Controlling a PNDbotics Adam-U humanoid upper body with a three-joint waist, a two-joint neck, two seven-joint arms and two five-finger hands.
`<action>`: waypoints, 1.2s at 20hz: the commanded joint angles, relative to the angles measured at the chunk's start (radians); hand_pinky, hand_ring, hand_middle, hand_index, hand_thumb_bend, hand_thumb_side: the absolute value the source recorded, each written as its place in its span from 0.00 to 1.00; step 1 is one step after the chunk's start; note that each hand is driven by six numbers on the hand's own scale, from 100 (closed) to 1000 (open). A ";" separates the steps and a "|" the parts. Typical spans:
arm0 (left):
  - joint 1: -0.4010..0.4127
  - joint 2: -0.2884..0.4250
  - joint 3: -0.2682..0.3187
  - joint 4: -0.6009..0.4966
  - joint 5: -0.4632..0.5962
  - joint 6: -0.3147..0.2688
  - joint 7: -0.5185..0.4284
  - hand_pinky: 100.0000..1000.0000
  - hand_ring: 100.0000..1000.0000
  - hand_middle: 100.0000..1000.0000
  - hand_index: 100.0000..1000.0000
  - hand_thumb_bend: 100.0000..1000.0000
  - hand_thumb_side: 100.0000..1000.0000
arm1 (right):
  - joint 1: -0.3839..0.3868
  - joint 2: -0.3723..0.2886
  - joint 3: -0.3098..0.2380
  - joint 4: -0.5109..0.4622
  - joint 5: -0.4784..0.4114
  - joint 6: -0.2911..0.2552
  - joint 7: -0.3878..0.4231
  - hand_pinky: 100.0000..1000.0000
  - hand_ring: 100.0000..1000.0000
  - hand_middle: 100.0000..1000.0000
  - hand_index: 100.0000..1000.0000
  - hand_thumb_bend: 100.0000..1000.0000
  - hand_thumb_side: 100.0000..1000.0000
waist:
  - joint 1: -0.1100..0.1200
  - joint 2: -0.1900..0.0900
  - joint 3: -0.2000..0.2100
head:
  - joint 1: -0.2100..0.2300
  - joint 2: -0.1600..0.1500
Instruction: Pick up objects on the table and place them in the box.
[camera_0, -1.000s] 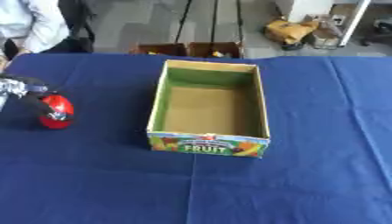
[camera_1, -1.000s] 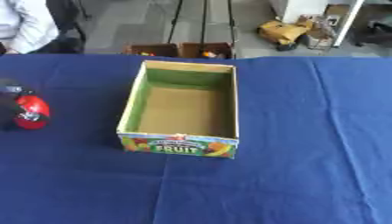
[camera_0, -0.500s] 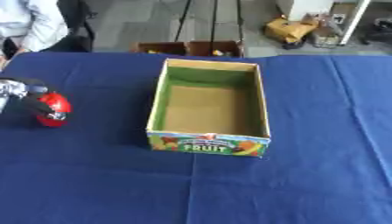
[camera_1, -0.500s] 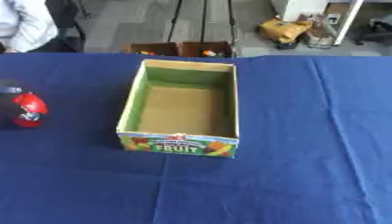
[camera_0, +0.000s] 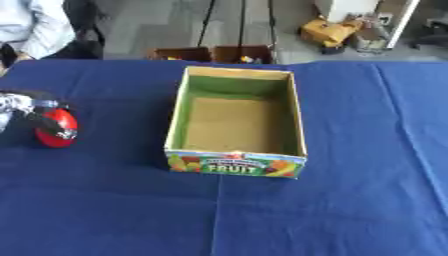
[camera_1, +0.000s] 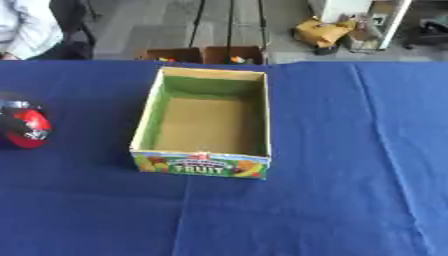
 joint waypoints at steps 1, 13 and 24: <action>-0.014 0.018 0.001 0.004 0.005 0.003 -0.013 0.51 0.71 0.98 1.00 0.16 0.54 | -0.010 -0.019 -0.008 -0.015 -0.009 0.001 -0.007 0.69 0.76 0.67 0.80 0.00 1.00 | 0.000 -0.015 -0.004 | 0.003 -0.008; -0.047 0.017 0.009 -0.055 0.047 0.008 0.013 0.65 0.84 1.00 1.00 0.37 0.86 | -0.003 -0.017 -0.007 -0.015 -0.012 0.007 -0.009 0.69 0.76 0.67 0.80 0.00 1.00 | 0.000 -0.020 0.000 | 0.008 -0.002; -0.057 0.039 0.014 -0.082 -0.040 -0.005 -0.035 0.73 0.85 1.00 1.00 0.44 0.75 | 0.003 -0.014 -0.008 -0.015 -0.014 0.013 -0.006 0.69 0.76 0.66 0.79 0.00 1.00 | 0.000 -0.026 0.012 | 0.004 0.003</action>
